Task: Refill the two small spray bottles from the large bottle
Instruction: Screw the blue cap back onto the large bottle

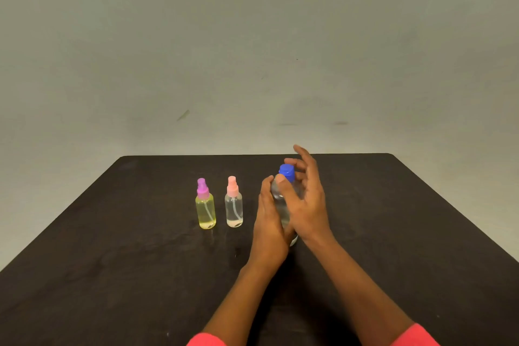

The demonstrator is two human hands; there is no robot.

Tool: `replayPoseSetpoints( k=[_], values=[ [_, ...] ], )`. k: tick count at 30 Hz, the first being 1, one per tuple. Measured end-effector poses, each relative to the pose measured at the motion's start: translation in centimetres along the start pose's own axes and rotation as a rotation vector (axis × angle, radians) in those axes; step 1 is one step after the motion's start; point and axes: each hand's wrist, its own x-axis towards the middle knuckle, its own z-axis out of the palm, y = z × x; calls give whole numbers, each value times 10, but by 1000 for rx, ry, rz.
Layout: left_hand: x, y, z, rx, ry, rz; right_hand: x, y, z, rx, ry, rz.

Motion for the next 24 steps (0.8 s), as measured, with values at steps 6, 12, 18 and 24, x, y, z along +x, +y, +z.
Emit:
replayPoseSetpoints(
  k=[6,12,18,24],
  values=[
    [3,-8,2,12,-26,48,1,3,-3,-7,39,-39],
    [3,-3,1,-42,-24,28,2,-2,6,-70,120,72],
    [0,-8,1,40,-26,46,-5,4,-6,-17,-24,-110],
    [4,-12,3,-28,-27,28,2,3,3,-80,75,-33]
  ],
)
